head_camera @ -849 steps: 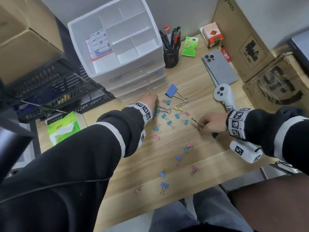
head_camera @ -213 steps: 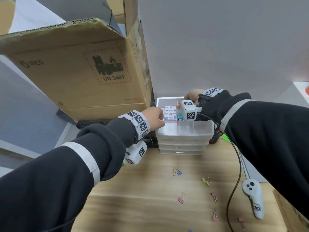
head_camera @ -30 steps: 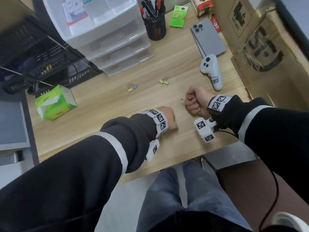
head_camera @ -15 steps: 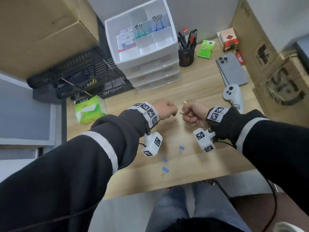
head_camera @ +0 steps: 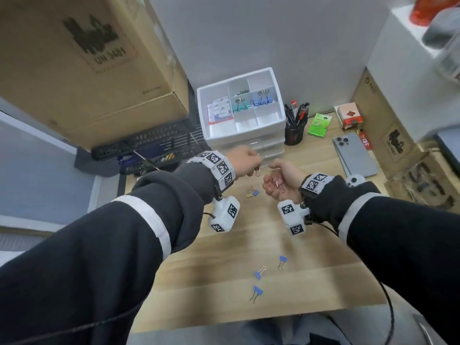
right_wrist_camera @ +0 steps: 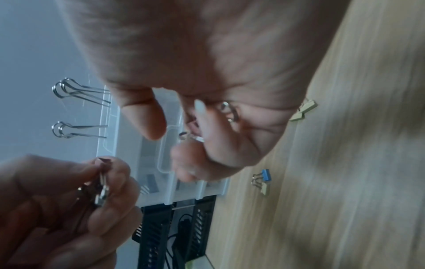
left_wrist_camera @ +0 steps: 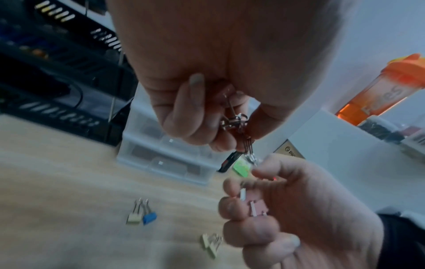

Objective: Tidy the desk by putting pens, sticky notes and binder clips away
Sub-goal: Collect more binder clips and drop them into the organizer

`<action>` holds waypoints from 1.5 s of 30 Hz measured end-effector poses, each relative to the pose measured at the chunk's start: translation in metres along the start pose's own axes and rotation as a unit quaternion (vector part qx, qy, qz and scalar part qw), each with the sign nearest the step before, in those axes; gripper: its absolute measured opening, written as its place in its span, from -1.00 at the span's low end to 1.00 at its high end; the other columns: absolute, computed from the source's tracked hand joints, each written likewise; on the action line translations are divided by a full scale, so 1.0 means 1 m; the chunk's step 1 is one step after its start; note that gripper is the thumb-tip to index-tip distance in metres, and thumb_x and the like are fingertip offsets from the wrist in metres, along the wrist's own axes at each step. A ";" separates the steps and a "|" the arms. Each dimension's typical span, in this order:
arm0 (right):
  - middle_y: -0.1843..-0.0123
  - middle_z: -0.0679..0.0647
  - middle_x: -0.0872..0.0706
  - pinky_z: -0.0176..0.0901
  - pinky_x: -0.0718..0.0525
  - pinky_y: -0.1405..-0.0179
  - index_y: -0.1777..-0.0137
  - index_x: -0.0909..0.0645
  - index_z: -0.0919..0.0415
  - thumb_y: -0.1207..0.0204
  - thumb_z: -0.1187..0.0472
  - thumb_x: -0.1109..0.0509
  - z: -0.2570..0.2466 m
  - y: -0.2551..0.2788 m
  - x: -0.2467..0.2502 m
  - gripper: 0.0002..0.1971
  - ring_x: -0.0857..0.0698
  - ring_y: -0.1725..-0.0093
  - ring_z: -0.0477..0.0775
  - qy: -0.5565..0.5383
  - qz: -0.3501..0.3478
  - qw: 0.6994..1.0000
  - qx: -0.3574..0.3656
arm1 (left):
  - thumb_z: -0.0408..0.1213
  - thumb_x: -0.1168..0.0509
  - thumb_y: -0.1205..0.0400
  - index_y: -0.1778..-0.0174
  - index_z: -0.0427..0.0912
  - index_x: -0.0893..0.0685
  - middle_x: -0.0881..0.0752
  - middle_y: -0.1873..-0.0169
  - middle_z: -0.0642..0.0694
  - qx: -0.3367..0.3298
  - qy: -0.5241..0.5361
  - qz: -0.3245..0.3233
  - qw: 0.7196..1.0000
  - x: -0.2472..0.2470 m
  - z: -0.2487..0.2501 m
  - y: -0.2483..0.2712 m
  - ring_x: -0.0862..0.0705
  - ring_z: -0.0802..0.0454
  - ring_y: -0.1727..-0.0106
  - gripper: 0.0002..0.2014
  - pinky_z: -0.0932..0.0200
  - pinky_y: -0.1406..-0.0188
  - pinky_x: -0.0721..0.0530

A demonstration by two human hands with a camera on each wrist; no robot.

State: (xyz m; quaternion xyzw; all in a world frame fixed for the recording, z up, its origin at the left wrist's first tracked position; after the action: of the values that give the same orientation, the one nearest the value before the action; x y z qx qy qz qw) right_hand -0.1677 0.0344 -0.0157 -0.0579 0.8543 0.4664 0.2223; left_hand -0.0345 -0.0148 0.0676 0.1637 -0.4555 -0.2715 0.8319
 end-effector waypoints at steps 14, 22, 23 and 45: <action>0.20 0.25 -0.65 0.00 -0.78 0.44 -0.09 -0.53 0.36 -0.70 0.26 -0.20 -0.023 -0.019 -0.034 -0.84 -0.68 0.27 0.16 -0.308 -0.085 0.946 0.049 | -0.12 -0.22 -0.64 -0.05 -0.16 -0.71 -0.83 0.03 -0.24 -0.036 -0.024 -0.039 0.998 0.027 0.033 -0.014 -0.70 -0.07 0.22 -0.76 0.12 0.23 -0.63; 0.25 0.15 -0.72 -0.28 -0.57 0.74 -0.07 -0.60 0.26 -0.72 0.13 -0.19 -0.051 -0.015 -0.029 -0.77 -0.69 0.53 0.06 -0.224 -0.098 0.970 -0.021 | -0.21 -0.16 -0.69 -0.20 -0.31 -0.66 -0.86 0.08 -0.18 -0.034 0.076 -0.036 0.996 0.057 0.046 -0.016 -0.73 -0.09 0.31 -0.69 0.18 0.48 -0.55; 0.18 0.13 -0.70 -0.27 -0.56 0.74 -0.09 -0.59 0.26 -0.71 0.14 -0.22 -0.058 -0.014 -0.029 -0.79 -0.69 0.51 0.04 -0.223 -0.114 0.968 -0.018 | -0.22 -0.17 -0.68 -0.18 -0.30 -0.67 -0.87 0.07 -0.14 -0.035 0.080 -0.037 0.995 0.063 0.048 -0.015 -0.72 -0.08 0.32 -0.70 0.18 0.48 -0.54; 0.29 0.13 -0.56 -0.05 -0.80 0.37 0.07 -0.44 0.31 -0.75 0.19 -0.16 -0.273 0.001 -0.033 -0.79 -0.58 0.38 0.03 0.021 0.158 0.975 0.157 | -0.13 -0.29 -0.65 -0.24 -0.17 -0.63 -0.73 -0.10 -0.15 0.049 -0.207 0.046 0.976 0.137 -0.027 -0.022 -0.65 -0.02 0.09 -0.71 0.13 0.18 -0.58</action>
State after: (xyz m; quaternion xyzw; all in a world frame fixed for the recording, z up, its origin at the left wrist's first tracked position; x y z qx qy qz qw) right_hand -0.2274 -0.1933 0.1267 0.1039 0.9197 0.3542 0.1340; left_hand 0.0421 -0.1142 0.1335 0.1233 -0.6376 -0.2388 0.7220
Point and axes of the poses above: each hand's wrist, its own y-axis away from the middle knuckle, its own x-axis out of the back of the hand, z = x × y, the point moved 2 cm from there along -y, towards the middle knuckle
